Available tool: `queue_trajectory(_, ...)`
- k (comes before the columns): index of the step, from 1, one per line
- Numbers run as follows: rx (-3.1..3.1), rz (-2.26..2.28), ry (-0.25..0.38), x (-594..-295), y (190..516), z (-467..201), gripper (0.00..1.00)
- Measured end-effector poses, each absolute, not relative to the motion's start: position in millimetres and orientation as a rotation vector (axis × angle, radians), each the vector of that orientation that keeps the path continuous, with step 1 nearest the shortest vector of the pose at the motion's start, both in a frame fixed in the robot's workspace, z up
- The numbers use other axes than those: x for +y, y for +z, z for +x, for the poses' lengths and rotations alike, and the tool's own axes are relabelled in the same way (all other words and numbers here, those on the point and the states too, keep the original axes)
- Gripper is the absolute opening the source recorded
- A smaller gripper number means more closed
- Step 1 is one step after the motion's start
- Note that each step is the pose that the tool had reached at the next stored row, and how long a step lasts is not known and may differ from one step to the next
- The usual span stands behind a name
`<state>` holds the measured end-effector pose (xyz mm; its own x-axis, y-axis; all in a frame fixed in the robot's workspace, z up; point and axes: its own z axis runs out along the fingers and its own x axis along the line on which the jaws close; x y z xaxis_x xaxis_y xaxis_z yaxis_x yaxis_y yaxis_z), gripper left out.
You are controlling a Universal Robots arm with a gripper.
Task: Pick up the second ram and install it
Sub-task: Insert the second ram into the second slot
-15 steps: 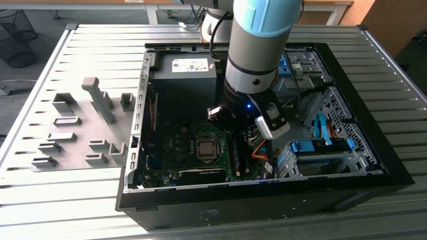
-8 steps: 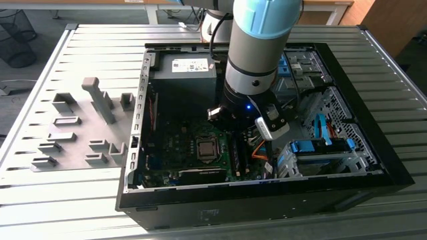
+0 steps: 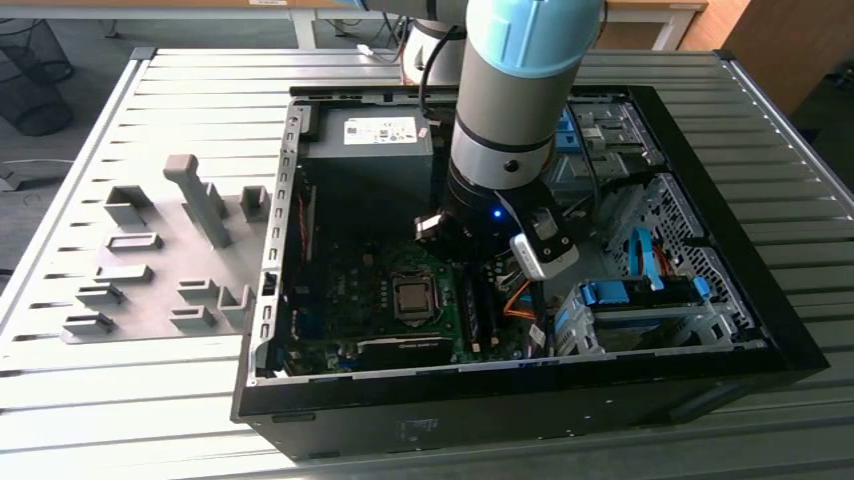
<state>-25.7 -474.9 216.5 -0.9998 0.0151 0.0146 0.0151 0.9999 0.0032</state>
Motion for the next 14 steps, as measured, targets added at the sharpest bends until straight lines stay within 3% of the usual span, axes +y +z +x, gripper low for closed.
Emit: queue_trajectory(14,-3.126,-0.024,-0.009,-474.4,213.3,-25.6,0.14)
